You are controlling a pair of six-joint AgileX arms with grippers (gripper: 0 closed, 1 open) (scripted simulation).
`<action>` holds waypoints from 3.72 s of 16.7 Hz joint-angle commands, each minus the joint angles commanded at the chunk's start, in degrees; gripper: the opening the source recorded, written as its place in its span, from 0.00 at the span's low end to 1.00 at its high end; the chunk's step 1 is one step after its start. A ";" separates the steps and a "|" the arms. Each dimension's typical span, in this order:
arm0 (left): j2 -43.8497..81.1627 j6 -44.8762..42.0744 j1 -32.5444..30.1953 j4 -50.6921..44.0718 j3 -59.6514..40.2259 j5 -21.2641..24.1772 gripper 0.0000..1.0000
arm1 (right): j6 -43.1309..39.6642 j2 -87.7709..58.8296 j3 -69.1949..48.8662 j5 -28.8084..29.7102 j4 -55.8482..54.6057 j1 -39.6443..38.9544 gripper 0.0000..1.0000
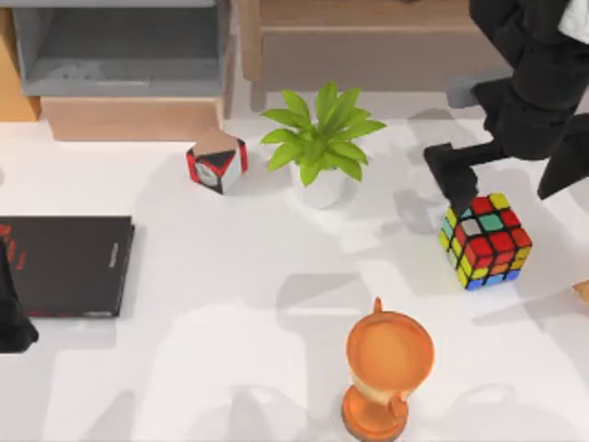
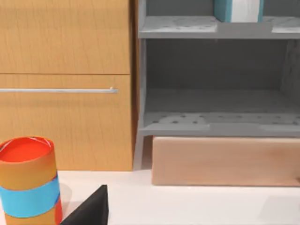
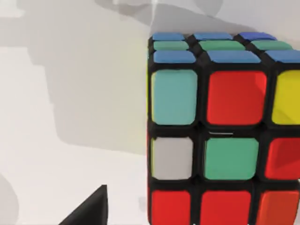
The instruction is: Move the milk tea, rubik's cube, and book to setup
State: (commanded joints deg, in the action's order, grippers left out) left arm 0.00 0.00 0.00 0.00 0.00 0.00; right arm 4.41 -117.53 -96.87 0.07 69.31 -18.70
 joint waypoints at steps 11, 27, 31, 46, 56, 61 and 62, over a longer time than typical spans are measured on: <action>0.00 0.00 0.00 0.00 0.00 0.00 1.00 | 0.22 -2.37 8.22 0.03 -10.56 -0.22 1.00; 0.00 0.00 0.00 0.00 0.00 0.00 1.00 | 0.22 -2.37 8.22 0.03 -10.56 -0.22 0.00; 0.00 0.00 0.00 0.00 0.00 0.00 1.00 | 0.22 -2.37 8.22 0.03 -10.56 -0.22 0.00; 0.00 0.00 0.00 0.00 0.00 0.00 1.00 | 0.75 0.52 3.69 1.40 -5.41 0.30 0.00; 0.00 0.00 0.00 0.00 0.00 0.00 1.00 | 2.67 21.13 5.71 18.99 -38.58 -2.75 0.00; 0.00 0.00 0.00 0.00 0.00 0.00 1.00 | -0.23 25.08 6.84 26.85 -62.17 -7.72 0.00; 0.00 0.00 0.00 0.00 0.00 0.00 1.00 | -0.96 24.76 6.95 28.01 -65.80 -8.50 0.00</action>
State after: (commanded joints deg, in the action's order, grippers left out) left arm 0.00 0.00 0.00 0.00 0.00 0.00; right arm 3.44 -92.77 -89.91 28.08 3.51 -27.20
